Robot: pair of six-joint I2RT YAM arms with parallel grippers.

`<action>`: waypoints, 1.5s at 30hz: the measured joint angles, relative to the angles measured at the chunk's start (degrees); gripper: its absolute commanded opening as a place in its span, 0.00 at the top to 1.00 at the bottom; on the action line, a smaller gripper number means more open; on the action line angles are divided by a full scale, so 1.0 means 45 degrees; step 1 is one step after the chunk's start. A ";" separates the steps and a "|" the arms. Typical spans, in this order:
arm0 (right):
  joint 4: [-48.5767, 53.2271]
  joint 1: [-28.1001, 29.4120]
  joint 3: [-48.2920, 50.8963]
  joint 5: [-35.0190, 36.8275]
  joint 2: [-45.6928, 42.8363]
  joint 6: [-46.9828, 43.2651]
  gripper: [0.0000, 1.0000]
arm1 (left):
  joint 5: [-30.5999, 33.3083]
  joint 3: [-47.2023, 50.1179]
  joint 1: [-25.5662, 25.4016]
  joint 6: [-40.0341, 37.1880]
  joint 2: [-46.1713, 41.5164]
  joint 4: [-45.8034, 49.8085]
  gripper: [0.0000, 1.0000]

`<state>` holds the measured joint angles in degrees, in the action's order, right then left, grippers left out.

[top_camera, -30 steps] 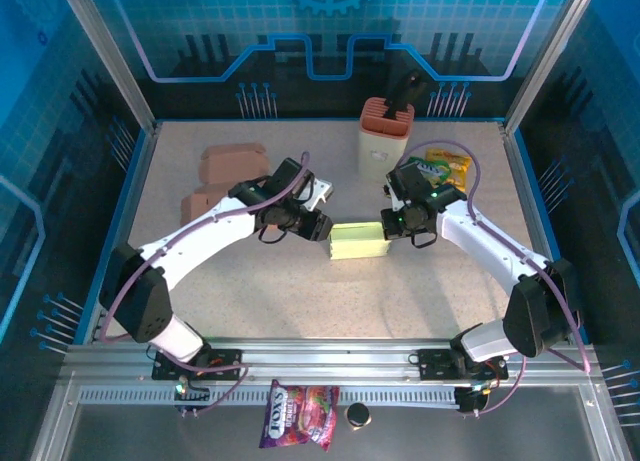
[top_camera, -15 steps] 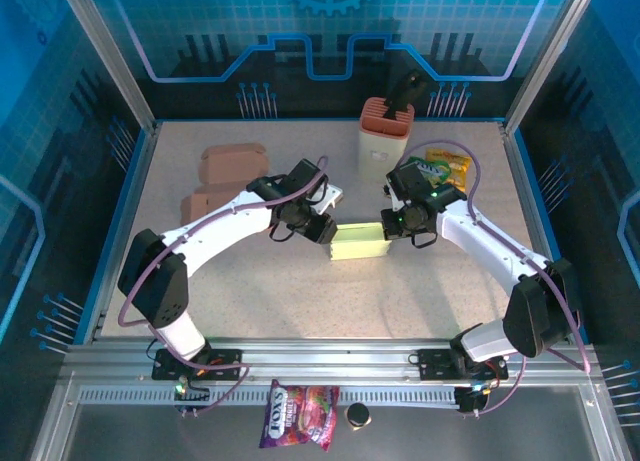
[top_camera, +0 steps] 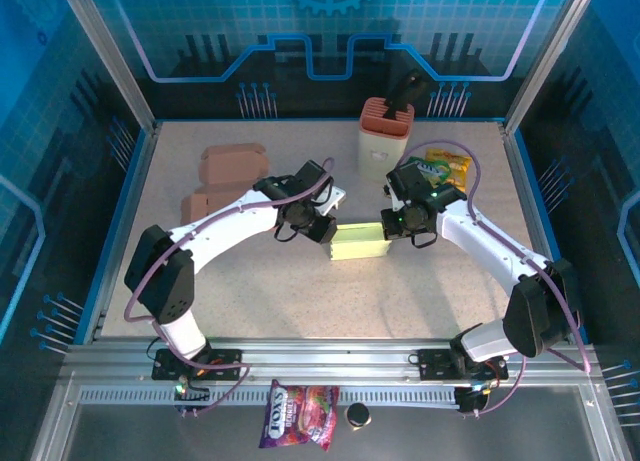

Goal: Fold the paper box

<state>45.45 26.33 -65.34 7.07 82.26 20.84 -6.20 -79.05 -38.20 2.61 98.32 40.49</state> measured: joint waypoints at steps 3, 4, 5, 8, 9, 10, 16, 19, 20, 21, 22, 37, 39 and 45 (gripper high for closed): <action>0.0000 0.0000 0.0000 0.0005 0.0000 0.0024 1.00 | 0.0087 0.0000 -0.0044 0.0053 0.0010 0.0000 0.91; 0.0000 0.0000 0.0000 0.0005 0.0000 0.0039 1.00 | 0.0097 -0.0010 -0.0039 0.0083 0.0010 0.0000 0.92; 0.0000 0.0000 0.0000 0.0005 0.0000 0.0044 1.00 | 0.0107 -0.0034 -0.0039 0.0121 0.0010 0.0005 0.95; 0.0005 0.0000 0.0000 0.0005 0.0000 0.0092 1.00 | 0.0141 -0.0194 -0.0039 0.0505 0.0063 0.0092 0.98; 0.0010 0.0000 0.0000 0.0005 0.0000 0.0146 1.00 | 0.0141 -0.0257 -0.0044 0.0709 0.0092 0.0136 0.99; 0.0015 0.0000 0.0000 0.0005 0.0000 0.0189 1.00 | 0.0141 -0.0301 -0.0044 0.0889 0.0117 0.0175 1.00; 0.0024 0.0005 0.0000 0.0005 -0.0005 0.0481 1.00 | 0.0141 -0.0821 -0.0044 0.2346 0.0427 0.0665 1.00; 0.0019 0.0010 0.0000 -0.0005 -0.0005 0.0622 1.00 | 0.0141 -0.0928 -0.0044 0.3045 0.0476 0.0801 1.00; 0.0005 0.0044 0.0000 -0.0015 -0.0005 0.0670 1.00 | 0.0136 -0.0928 -0.0053 0.3279 0.0476 0.0845 1.00; 0.0005 0.0083 0.0000 -0.0010 -0.0005 0.0719 1.00 | 0.0136 -0.0928 -0.0053 0.3497 0.0476 0.0874 1.00; 0.0010 0.0121 0.0000 -0.0005 -0.0005 0.0763 1.00 | 0.0136 -0.0928 -0.0053 0.3745 0.0476 0.0894 1.00; 0.0015 0.0233 0.0000 0.0126 -0.0029 0.1185 1.00 | 0.0087 -0.0461 -0.0049 0.6314 0.0350 0.0092 1.00; 0.0010 0.0233 0.0005 0.0136 -0.0053 0.1190 1.00 | 0.0087 -0.0092 -0.0049 0.6407 0.0131 -0.0296 1.00; -0.0121 0.0287 0.0253 0.0112 -0.0272 0.1234 1.00 | 0.0102 0.1059 -0.0078 0.6382 -0.0486 -0.1603 1.00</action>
<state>44.91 27.62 -64.20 7.57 81.03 26.39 -5.74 -74.28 -38.54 31.33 96.14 33.28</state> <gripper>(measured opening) 0.063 0.051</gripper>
